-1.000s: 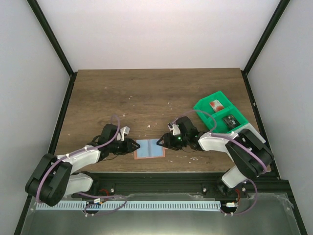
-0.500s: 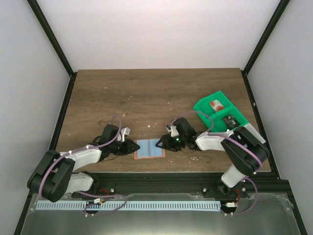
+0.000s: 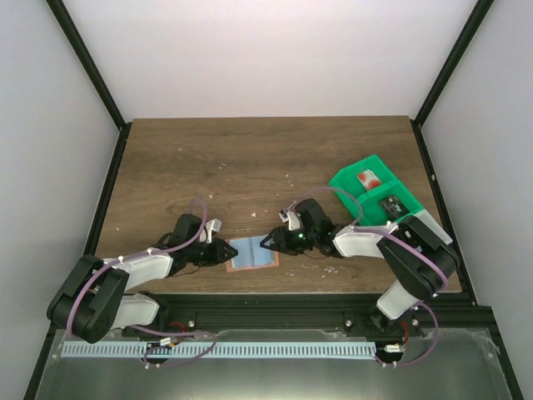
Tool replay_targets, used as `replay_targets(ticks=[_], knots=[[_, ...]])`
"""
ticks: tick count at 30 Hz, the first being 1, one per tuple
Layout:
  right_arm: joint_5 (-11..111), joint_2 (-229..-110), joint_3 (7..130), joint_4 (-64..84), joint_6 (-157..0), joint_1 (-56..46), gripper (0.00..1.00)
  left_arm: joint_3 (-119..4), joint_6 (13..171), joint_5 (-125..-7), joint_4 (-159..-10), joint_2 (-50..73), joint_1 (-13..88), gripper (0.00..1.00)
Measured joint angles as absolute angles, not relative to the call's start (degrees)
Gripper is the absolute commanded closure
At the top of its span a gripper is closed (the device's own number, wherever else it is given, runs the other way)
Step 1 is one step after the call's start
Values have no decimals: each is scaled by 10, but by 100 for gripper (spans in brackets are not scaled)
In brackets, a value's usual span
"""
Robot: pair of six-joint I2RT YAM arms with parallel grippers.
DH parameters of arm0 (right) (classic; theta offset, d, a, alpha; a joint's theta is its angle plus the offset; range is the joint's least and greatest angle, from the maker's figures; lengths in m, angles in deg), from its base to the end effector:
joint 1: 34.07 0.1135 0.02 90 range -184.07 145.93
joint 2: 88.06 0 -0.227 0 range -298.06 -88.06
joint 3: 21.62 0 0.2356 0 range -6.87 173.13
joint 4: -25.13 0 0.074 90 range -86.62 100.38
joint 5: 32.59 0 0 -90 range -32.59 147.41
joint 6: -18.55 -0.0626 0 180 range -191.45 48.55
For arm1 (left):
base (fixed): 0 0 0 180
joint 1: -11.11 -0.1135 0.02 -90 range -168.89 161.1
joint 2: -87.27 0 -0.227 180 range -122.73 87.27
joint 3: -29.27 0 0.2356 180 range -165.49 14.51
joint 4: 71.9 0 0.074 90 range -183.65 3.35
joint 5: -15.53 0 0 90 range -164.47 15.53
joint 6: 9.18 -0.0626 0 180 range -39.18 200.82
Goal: Take the credit cards out of the card holder
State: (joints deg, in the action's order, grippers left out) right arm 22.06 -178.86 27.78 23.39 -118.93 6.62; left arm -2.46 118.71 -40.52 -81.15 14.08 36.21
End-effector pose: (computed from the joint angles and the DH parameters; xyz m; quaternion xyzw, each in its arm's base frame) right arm 0.1971 0.2173 0.0992 -0.0687 0.8798 0.4637 0.0783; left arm 0.1759 -0.1210 0.0773 -0.0028 0.9061 -0.4024 0.1305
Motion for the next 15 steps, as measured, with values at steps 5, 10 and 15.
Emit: replay_targets(ticks=[5,10,15], knots=[[214,-1788,277,245,-1191,66,50,-24,1188,-405,-810,141,362,75],[212,-1776,264,258,-1193,66,49,-23,1192,-403,-802,136,362,75],[178,-1775,243,310,-1210,66,49,-23,1197,-398,-793,131,362,75]])
